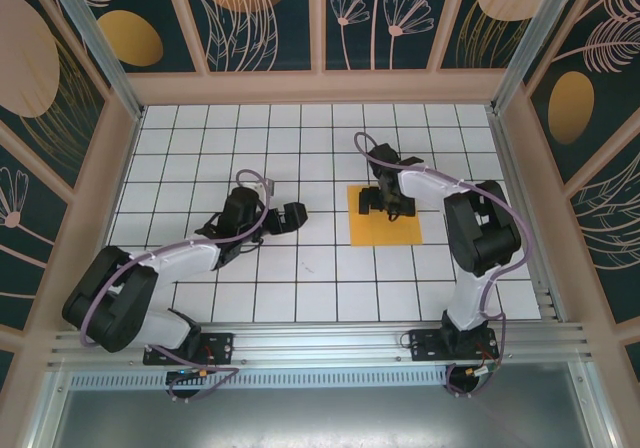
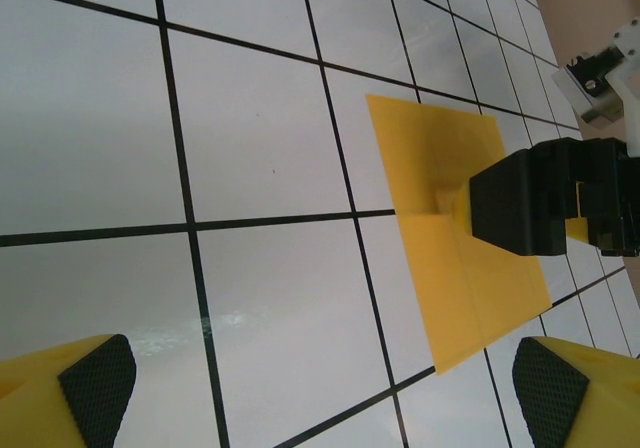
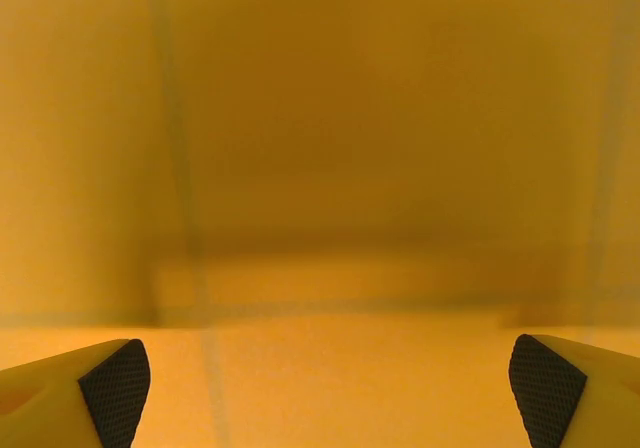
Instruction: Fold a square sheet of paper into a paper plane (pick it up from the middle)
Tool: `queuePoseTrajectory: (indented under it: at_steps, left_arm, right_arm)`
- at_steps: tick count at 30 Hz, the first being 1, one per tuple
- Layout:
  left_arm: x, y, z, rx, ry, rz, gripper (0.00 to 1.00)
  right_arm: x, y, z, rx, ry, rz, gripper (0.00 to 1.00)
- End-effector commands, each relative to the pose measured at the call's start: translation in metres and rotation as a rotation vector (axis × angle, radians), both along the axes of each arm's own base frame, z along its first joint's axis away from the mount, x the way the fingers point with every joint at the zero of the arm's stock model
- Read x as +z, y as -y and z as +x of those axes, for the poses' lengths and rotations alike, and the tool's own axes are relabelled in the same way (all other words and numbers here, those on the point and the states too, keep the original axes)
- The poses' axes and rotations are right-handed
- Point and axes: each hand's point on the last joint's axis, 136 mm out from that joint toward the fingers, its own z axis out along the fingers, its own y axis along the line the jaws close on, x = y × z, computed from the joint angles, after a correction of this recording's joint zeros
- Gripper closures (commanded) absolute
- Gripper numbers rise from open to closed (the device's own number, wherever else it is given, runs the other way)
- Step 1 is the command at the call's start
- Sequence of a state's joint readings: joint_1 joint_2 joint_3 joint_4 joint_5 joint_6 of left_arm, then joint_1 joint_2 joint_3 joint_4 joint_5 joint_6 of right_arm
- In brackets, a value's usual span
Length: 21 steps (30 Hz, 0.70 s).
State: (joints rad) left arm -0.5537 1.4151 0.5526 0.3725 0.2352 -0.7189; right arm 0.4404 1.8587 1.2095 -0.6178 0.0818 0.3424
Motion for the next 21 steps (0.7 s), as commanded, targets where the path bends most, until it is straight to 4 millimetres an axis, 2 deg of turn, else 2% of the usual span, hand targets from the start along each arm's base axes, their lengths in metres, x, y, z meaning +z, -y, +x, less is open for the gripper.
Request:
queuePoseTrajectory:
  at_steps: [1, 5, 9, 12, 21]
  left_arm:
    - [0.012, 0.01, 0.009, 0.01, 0.033, -0.044, 0.01]
    - [0.011, 0.01, 0.01, 0.012, 0.034, -0.033, 0.01]
    - [0.017, 0.009, 0.012, 0.024, 0.055, -0.038, 0.02]
    - [0.018, 0.008, 0.012, 0.022, 0.059, -0.03, 0.02]
    - [0.018, 0.01, 0.011, 0.016, 0.055, -0.045, 0.02]
  right_arm:
    - [0.003, -0.001, 0.002, 0.03, -0.007, -0.03, 0.04]
    - [-0.006, -0.008, -0.002, 0.044, -0.036, 0.019, 0.03]
    - [-0.027, 0.0, -0.012, 0.043, -0.101, -0.028, 0.03]
    - [-0.038, -0.002, -0.02, 0.048, -0.129, -0.002, 0.05]
    - [-0.036, -0.003, -0.02, 0.039, -0.126, 0.026, 0.17]
